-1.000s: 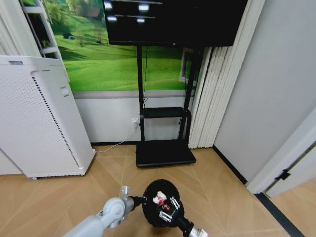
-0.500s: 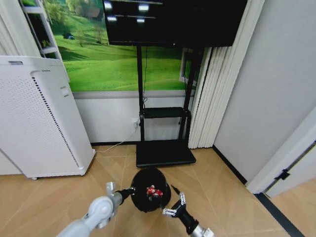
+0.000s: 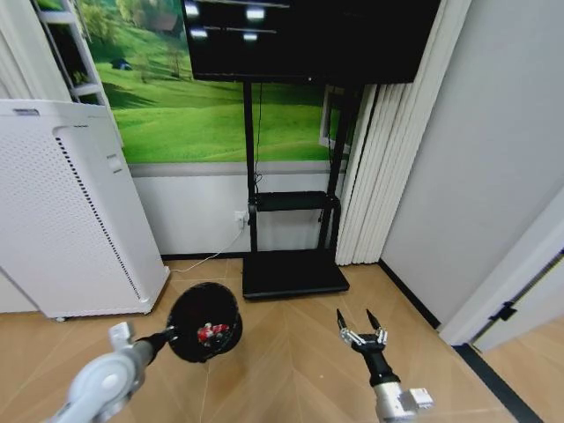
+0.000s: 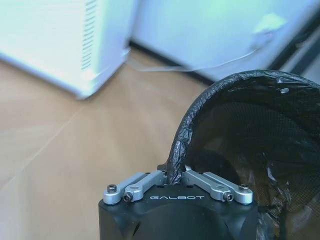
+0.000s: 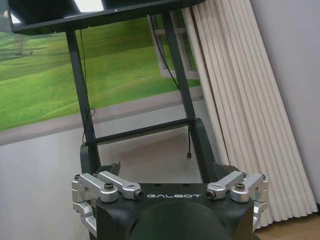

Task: Pick up the trash bin and place the garbage on the floor into it.

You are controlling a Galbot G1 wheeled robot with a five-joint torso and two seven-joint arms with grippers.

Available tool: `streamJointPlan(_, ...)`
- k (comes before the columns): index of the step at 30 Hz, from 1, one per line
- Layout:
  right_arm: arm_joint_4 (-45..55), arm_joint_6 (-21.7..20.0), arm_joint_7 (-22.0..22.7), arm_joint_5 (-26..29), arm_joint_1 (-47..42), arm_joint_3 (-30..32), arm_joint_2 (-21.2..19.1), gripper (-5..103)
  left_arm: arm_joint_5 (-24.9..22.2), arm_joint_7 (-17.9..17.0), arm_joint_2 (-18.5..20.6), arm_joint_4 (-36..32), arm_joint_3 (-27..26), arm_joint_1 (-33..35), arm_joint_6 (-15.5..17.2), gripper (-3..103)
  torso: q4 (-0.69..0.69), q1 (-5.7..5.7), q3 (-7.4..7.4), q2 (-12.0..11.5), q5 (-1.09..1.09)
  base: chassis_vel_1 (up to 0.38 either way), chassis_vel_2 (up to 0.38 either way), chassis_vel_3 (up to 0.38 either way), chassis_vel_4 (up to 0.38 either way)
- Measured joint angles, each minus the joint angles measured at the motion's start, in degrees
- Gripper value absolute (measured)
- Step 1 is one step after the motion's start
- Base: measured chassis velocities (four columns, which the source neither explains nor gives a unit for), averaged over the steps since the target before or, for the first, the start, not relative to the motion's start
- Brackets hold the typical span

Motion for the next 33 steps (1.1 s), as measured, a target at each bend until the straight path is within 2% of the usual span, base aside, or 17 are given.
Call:
streamJointPlan(2, -0.4, 0.39, -0.04, -0.53, 0.0, 0.34, 0.03, 100, 1.17, 3.5, -4.05, -0.92, -6.44, 7.65, 0.68, 0, 0.02, 0.0, 0.0, 0.0, -0.04, 0.0, 0.0, 0.0, 0.0)
streamJointPlan(4, -1.1, 0.82, -0.28, -0.85, 0.51, 0.56, 0.09, 100, 3.13, 7.59, -7.81, -1.16, -12.36, 15.26, -0.8, 0, 0.03, -0.01, -0.01, 0.0, 0.04, 0.0, 0.0, 0.0, 0.0)
streamJointPlan(5, -1.1, 0.82, -0.28, -0.85, 0.51, 0.56, 0.09, 100, 3.13, 7.59, -7.81, -1.16, -12.36, 15.26, -0.8, 0, 0.03, -0.01, -0.01, 0.0, 0.04, 0.0, 0.0, 0.0, 0.0)
streamJointPlan(8, -2.39, 1.27, -0.42, -1.19, 2.02, 0.88, 0.43, 100, 5.34, 11.22, -10.83, 1.21, -16.56, 21.85, -4.56, 0, 0.0, -0.01, -0.01, 0.0, 0.01, 0.0, 0.0, 0.0, 0.0)
streamJointPlan(11, -3.03, 1.22, -0.33, -1.28, 3.16, 0.7, 0.38, 100, 6.14, 11.67, -12.2, 3.12, -17.38, 22.81, -5.66, 0, 0.01, -0.01, 0.0, 0.0, 0.01, 0.0, 0.0, 0.0, 0.0)
streamJointPlan(20, -4.02, 1.07, 1.02, -0.2, 4.35, -0.26, -1.13, 100, 10.23, 10.82, -15.34, 5.67, -15.18, 21.59, -6.73, 0, 0.0, 0.0, 0.01, -0.01, 0.01, 0.007, 0.004, -0.006, -0.004)
streamJointPlan(27, -6.12, 1.39, 1.29, 0.37, 5.66, -0.79, -1.75, 100, 6.13, 6.3, -16.58, 5.19, -13.74, 21.08, -5.82, 0, -0.01, 0.0, 0.01, -0.01, 0.02, 0.116, 0.13, -0.104, -0.099)
streamJointPlan(33, -7.18, 1.33, 1.31, 1.41, 6.92, -0.74, -2.31, 100, 3.63, 4.71, -17.36, 4.88, -14.0, 21.86, -4.78, 0, -0.01, 0.0, 0.01, -0.01, 0.0, 0.211, 0.228, -0.224, -0.213)
